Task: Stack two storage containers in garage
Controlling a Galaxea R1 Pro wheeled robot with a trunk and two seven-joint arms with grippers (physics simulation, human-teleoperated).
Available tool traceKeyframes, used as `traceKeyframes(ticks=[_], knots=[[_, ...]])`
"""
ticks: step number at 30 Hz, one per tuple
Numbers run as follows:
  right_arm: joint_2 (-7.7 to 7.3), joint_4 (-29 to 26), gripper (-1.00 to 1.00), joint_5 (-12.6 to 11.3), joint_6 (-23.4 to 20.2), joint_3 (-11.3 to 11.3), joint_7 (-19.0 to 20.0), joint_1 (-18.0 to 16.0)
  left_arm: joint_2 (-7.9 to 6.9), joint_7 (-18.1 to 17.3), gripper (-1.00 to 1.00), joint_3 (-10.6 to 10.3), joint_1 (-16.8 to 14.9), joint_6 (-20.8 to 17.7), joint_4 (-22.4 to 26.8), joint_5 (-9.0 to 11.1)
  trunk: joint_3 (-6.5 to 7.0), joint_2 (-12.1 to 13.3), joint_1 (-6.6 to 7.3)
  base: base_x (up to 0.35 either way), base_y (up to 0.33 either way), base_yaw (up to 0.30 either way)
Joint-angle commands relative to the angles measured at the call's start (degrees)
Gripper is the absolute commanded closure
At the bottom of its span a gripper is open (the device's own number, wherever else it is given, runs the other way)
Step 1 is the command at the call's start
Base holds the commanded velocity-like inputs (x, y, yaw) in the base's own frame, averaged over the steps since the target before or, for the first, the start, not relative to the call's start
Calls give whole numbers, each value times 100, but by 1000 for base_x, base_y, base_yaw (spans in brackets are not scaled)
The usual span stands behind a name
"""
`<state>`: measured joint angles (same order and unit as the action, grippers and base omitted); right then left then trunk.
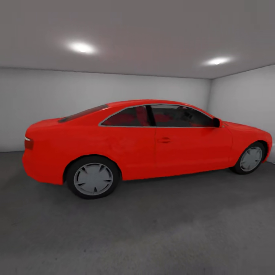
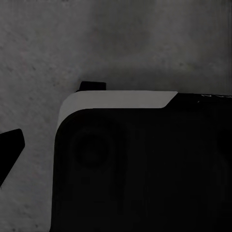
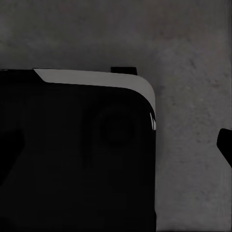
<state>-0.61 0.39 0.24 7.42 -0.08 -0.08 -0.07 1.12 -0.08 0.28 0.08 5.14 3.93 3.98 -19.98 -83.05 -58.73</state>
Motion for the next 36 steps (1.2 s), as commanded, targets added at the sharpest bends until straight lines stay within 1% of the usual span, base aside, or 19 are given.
traceKeyframes(ticks=[1, 36], knots=[[0, 4, -100, 2, 22, -1, -1, -2, 0, -1, -100, -1, 1, 13, 2, 42, -5, -3, 0, 0, 0, -287], [0, 4, -100, -6, 22, -1, -1, -2, -4, 8, -100, -1, 1, 13, 2, 50, -5, -3, 0, 0, 0, -287]])
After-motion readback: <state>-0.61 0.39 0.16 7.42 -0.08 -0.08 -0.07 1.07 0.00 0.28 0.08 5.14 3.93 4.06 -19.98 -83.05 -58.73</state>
